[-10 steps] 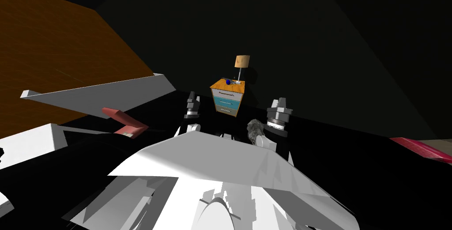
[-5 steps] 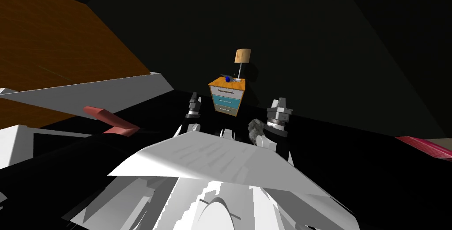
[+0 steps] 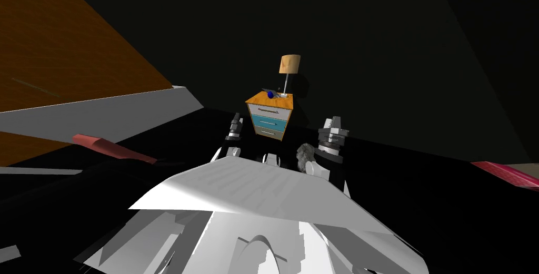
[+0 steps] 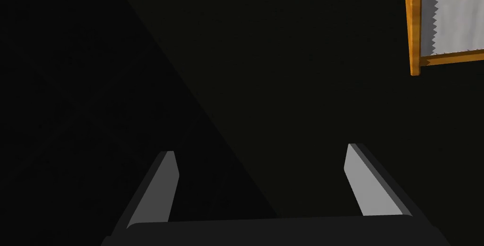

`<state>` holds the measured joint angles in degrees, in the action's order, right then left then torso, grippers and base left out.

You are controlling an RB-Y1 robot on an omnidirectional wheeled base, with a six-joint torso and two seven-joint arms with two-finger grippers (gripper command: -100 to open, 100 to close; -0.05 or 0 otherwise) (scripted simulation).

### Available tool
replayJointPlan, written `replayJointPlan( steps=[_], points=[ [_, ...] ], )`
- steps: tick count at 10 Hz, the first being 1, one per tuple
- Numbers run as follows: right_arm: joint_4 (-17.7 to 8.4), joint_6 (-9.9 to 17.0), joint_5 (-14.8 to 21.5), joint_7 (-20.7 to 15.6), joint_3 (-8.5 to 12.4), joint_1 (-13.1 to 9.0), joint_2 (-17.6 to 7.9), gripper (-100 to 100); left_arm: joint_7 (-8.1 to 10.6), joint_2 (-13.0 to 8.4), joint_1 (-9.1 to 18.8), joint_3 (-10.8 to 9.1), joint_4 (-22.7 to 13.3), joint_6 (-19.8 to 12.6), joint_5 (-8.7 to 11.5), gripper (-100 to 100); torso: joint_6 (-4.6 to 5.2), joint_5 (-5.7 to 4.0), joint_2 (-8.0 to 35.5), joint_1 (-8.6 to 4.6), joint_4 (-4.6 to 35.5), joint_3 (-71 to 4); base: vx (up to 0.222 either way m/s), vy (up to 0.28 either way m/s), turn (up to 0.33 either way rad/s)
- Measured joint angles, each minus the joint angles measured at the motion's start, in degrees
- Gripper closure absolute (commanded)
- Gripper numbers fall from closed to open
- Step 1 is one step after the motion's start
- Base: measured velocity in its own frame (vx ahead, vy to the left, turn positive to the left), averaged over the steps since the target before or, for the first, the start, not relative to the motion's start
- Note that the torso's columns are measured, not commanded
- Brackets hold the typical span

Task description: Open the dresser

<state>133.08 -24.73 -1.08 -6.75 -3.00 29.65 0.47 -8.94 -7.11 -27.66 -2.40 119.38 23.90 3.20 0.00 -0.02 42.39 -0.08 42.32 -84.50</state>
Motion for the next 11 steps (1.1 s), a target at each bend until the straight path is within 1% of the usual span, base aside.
replayJointPlan(
  steps=[1, 4, 7, 11],
  points=[
    [0.00, 0.00, 0.00, 0.00, 0.00, 0.00, 0.00, 0, 0.00, -0.31, 0.83, -0.17, -1.49, 0.02, -0.09, -100, 0.00, 0.00, -0.04, 0.03, -0.01, -0.03, 0.105, 0.023, -0.035],
    [0.00, 0.00, 0.00, 0.00, 0.00, 0.00, 0.00, 0, 0.13, -0.73, 1.92, -0.28, -5.01, 0.37, -0.46, -100, 0.00, 0.03, -0.14, 0.11, -0.04, -0.09, 0.114, 0.023, -0.031],
    [0.00, 0.00, 0.00, 0.00, 0.00, 0.00, 0.00, 0, -0.26, -0.06, 3.04, 0.10, -7.58, 0.00, -1.12, -100, 0.00, 0.03, -0.07, 0.10, -0.02, -0.05, 0.100, 0.019, -0.027],
    [0.00, 0.00, 0.00, 0.00, 0.00, 0.00, 0.00, 0, -0.38, 0.53, 4.71, 0.16, -12.07, 0.62, -1.69, -100, 0.00, 0.04, -0.10, 0.12, -0.03, -0.07, 0.100, 0.017, -0.031]
  ],
)
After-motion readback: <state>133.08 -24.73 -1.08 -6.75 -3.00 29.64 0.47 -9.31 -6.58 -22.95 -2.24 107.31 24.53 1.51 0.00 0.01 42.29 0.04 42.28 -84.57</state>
